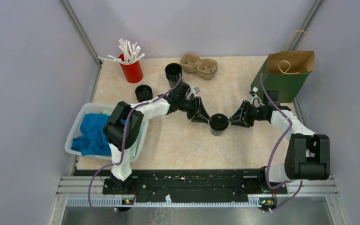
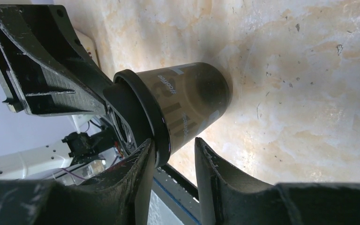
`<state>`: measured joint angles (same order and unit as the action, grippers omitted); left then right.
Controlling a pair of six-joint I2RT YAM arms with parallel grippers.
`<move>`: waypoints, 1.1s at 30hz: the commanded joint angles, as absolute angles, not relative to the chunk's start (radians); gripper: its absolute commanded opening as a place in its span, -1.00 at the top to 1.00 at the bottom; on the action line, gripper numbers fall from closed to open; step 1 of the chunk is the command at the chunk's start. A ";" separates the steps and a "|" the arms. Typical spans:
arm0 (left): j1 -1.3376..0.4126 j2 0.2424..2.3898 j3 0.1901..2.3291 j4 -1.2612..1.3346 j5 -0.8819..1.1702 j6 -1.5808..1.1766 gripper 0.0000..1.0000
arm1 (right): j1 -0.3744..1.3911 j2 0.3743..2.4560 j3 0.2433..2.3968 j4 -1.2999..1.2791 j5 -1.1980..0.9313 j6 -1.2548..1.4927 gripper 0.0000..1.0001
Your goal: Pack the takeout coffee
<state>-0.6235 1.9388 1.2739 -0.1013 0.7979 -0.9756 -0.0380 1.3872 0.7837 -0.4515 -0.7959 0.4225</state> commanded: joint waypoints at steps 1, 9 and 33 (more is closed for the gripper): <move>-0.631 1.952 1.305 -0.053 0.782 -0.986 0.30 | -0.044 1.411 0.789 -0.393 -0.826 0.407 0.30; -0.643 1.977 1.318 -0.091 0.762 -0.963 0.38 | -0.043 1.417 0.763 -0.368 -0.835 0.425 0.32; -0.608 1.857 1.174 0.121 0.795 -1.008 -0.15 | -0.044 1.376 0.725 -0.345 -0.839 0.444 0.33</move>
<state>-0.6147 1.9129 1.1980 0.0090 0.7723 -0.9859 -0.0479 1.3876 0.7261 -0.3489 -0.8425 0.4644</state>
